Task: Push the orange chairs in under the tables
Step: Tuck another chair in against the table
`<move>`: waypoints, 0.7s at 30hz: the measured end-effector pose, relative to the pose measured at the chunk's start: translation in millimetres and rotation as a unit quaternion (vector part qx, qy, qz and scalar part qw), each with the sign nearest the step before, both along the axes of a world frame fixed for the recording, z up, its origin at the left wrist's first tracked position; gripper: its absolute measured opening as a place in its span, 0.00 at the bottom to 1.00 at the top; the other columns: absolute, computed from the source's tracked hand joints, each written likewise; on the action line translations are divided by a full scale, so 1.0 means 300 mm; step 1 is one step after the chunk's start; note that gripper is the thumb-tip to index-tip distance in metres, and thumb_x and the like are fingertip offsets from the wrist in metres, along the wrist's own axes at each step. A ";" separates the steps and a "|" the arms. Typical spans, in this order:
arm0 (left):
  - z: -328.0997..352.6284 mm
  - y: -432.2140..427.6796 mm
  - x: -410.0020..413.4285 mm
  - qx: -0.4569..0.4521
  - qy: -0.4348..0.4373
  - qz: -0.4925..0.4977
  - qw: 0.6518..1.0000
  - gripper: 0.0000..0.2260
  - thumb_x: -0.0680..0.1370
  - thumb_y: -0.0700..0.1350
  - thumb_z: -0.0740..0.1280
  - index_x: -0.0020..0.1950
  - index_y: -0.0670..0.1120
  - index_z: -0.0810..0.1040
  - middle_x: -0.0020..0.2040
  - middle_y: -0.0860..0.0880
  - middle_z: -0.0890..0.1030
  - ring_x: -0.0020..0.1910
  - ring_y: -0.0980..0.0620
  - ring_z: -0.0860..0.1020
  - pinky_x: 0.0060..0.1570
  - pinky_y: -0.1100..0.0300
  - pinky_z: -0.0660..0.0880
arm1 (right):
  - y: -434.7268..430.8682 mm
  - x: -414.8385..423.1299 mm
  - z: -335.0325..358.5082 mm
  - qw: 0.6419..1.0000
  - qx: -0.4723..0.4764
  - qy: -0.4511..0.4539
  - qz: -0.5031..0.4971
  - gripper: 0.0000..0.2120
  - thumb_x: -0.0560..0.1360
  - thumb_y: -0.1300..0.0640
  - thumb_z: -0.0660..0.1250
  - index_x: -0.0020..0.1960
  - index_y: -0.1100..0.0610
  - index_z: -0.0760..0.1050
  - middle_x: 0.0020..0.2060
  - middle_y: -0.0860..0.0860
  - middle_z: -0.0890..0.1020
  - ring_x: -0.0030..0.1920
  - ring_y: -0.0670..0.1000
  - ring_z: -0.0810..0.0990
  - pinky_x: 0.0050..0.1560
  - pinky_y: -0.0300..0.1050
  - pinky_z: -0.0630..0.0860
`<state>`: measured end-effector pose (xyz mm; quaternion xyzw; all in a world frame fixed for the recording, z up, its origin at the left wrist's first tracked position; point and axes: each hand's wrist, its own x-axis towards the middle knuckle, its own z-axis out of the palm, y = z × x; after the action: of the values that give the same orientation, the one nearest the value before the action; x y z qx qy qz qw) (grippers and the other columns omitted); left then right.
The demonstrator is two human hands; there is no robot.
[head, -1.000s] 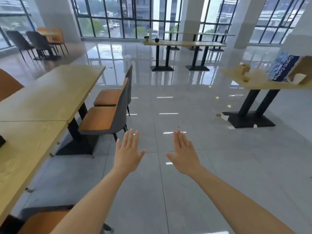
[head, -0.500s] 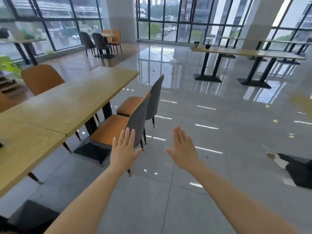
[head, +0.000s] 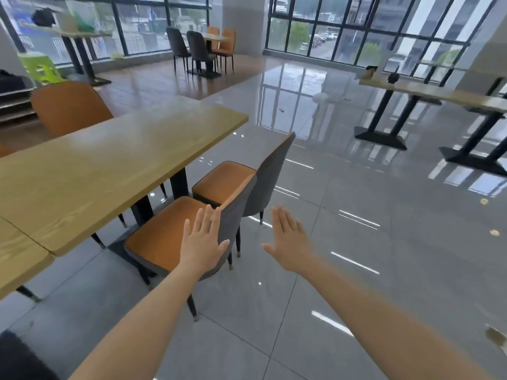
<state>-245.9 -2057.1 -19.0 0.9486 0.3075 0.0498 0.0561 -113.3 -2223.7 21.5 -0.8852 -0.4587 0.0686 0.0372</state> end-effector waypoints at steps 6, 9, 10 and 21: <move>-0.044 0.138 0.235 -0.021 0.048 0.039 0.998 0.37 0.78 0.63 0.53 0.75 0.50 0.32 0.78 0.47 0.37 0.77 0.45 0.38 0.74 0.45 0.40 | 0.232 0.272 -0.030 0.998 -0.020 0.014 0.054 0.40 0.79 0.44 0.56 0.75 0.58 0.31 0.76 0.55 0.36 0.77 0.55 0.37 0.76 0.52 0.41; -0.084 0.186 0.340 -0.035 0.084 0.053 0.994 0.40 0.77 0.63 0.56 0.75 0.49 0.33 0.78 0.46 0.37 0.77 0.44 0.39 0.74 0.44 0.42 | 0.348 0.394 -0.056 0.995 -0.040 0.016 0.087 0.41 0.79 0.45 0.57 0.75 0.59 0.31 0.76 0.56 0.36 0.77 0.56 0.38 0.76 0.53 0.42; -0.101 0.202 0.370 -0.040 0.101 0.061 0.992 0.41 0.77 0.63 0.57 0.75 0.49 0.33 0.78 0.46 0.38 0.77 0.44 0.40 0.74 0.44 0.43 | 0.387 0.434 -0.069 0.994 -0.043 0.015 0.102 0.41 0.79 0.45 0.57 0.75 0.59 0.32 0.76 0.56 0.37 0.77 0.56 0.39 0.76 0.53 0.42; -0.208 0.286 0.533 -0.112 0.110 0.182 0.971 0.27 0.76 0.43 0.63 0.73 0.48 0.58 0.54 0.46 0.78 0.48 0.44 0.79 0.37 0.54 0.72 | 0.720 0.770 -0.224 0.945 -0.148 0.004 0.292 0.35 0.79 0.51 0.61 0.77 0.55 0.44 0.77 0.58 0.50 0.77 0.59 0.46 0.76 0.56 0.47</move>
<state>-86.0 -1971.4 -81.3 0.8640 0.4829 -0.0806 0.1176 117.8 -2007.7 -45.8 -0.7075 -0.6818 0.1472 -0.1136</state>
